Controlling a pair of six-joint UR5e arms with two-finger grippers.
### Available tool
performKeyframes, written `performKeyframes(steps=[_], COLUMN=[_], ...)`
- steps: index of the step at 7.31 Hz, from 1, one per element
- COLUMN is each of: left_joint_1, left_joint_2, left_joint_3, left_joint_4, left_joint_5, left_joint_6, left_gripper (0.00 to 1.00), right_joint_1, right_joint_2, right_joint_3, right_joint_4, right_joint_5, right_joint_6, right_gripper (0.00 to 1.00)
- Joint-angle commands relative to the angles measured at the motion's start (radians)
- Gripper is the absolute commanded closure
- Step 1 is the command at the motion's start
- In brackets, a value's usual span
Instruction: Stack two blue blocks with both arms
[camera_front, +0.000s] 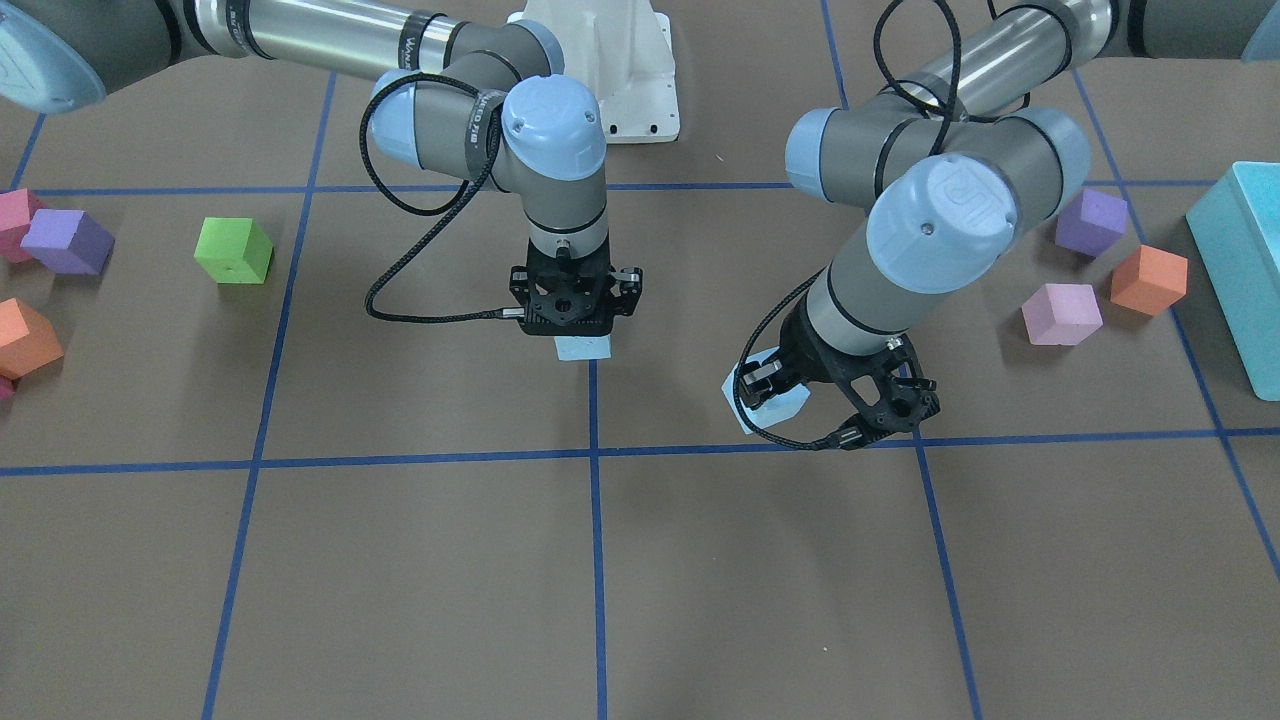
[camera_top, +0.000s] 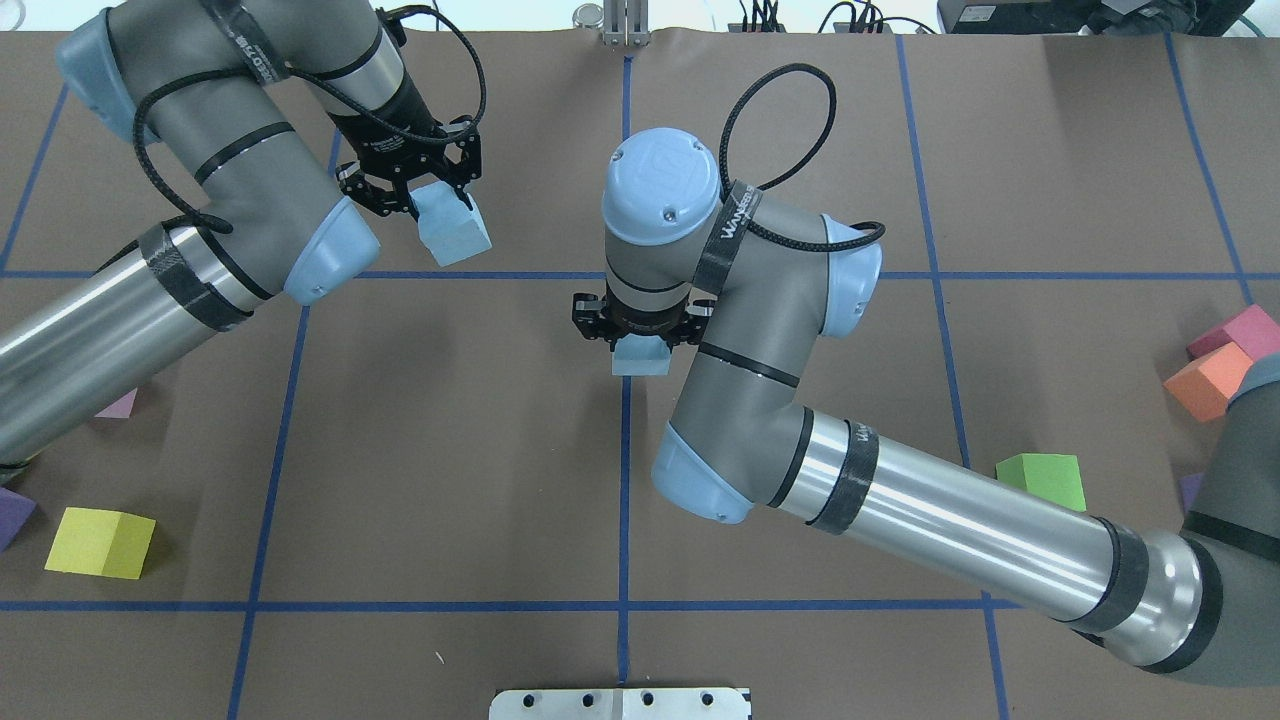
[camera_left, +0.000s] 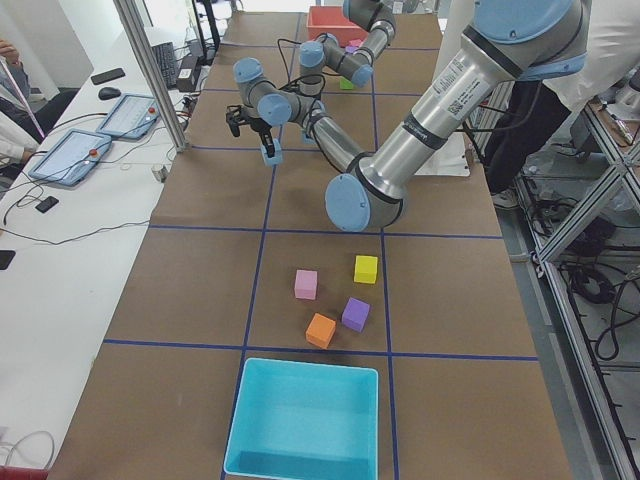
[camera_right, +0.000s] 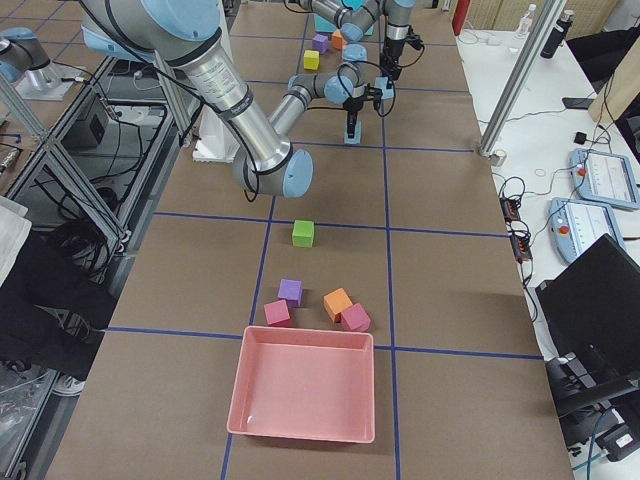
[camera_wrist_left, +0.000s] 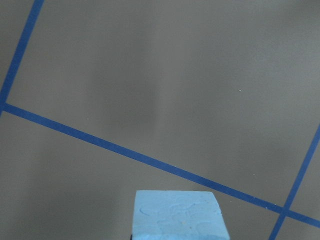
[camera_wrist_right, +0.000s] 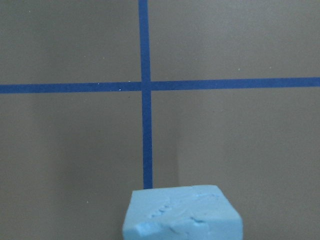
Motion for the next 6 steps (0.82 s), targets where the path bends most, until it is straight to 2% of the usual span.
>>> performKeyframes(steps=[1,2,3,4,5,6], left_joint_1=[0.016,0.018,0.028,0.035,0.035,0.035], left_joint_2=[-0.023,-0.026,-0.027,-0.029,-0.033,-0.038], left_joint_3=[0.003,0.003,0.003,0.003,0.003,0.003], left_joint_4=[0.000,-0.001,-0.001,-0.001,-0.001,-0.001], left_joint_5=[0.009,0.009,0.023,0.023,0.023,0.023], left_joint_6=[-0.014,-0.028,-0.031,-0.034,-0.034,-0.034], left_gripper=[0.55,0.55,0.55,0.55,0.55,0.55], right_joint_1=[-0.013,-0.015,-0.018,-0.018,-0.020,-0.017], right_joint_2=[0.003,0.006,0.005,0.004,0.004,0.003], right_joint_3=[-0.041,-0.041,-0.041,-0.043,-0.041,-0.035], right_joint_4=[0.049,0.051,0.055,0.055,0.057,0.086], right_joint_5=[-0.022,-0.022,-0.022,-0.022,-0.022,-0.022], right_joint_6=[0.028,0.029,0.029,0.028,0.020,0.014], right_gripper=[0.54,0.52,0.41,0.24,0.00,0.00])
